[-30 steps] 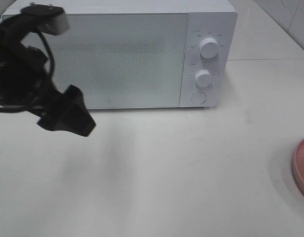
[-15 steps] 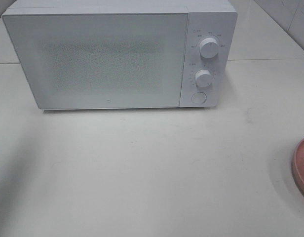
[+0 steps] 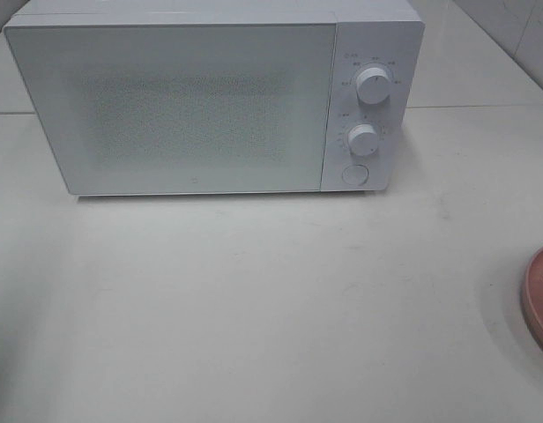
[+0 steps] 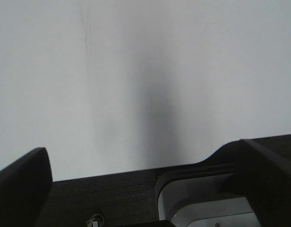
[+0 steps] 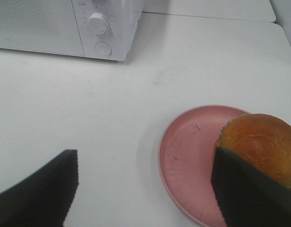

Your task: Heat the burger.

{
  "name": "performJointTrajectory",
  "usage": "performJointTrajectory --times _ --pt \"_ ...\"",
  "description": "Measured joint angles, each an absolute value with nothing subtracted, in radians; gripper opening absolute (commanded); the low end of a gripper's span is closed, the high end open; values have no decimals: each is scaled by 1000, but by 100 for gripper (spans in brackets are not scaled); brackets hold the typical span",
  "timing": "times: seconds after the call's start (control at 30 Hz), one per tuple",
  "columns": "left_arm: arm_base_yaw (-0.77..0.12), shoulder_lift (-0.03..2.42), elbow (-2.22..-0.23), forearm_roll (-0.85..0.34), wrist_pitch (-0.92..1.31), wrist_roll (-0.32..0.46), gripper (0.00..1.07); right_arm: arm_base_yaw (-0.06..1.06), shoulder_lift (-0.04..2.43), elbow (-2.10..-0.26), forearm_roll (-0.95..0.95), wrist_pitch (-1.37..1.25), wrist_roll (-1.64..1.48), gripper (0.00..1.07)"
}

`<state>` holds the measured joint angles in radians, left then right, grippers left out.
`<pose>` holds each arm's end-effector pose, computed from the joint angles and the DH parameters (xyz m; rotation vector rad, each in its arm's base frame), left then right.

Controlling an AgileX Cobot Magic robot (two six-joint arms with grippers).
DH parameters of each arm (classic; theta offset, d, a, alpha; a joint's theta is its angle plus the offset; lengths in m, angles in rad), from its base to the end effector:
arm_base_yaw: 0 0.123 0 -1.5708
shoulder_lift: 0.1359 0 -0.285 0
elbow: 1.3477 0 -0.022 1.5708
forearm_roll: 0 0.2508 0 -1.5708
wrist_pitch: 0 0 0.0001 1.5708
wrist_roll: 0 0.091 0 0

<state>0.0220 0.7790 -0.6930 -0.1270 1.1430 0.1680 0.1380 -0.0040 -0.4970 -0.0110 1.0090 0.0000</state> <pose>0.1149 -0.0080 0.2890 0.1599 2.6962 -0.1152 -0.0029 -0.0013 0.2807 -0.1372 1.9876 0.0760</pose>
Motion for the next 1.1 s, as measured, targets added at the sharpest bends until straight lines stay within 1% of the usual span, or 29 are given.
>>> performJointTrajectory --times 0.13,0.17,0.33,0.37,0.43,0.53,0.6,1.0,1.1 --pt "22 720 -649 -127 1140 168 98 138 -4 -497 -11 1009 0 76" --pt "22 661 -611 -127 1129 168 98 138 -4 -497 -11 1009 0 76" --pt "22 555 -553 -127 1084 168 98 138 -4 -497 -11 1009 0 76" --pt "22 496 -532 -127 1081 168 98 138 -4 -497 -11 1009 0 76" --pt "22 418 -523 -127 1082 168 98 138 -4 -497 -11 1009 0 76" --pt "22 392 -522 -127 1082 168 98 138 -4 -497 -11 1009 0 76" --pt "22 311 -522 -121 1082 168 98 138 -4 -497 -11 1009 0 76" --pt "23 134 -520 -133 1080 168 98 138 -4 -497 -11 1009 0 76" --pt "37 83 -520 -133 1080 168 98 138 -4 -497 -11 1009 0 76"
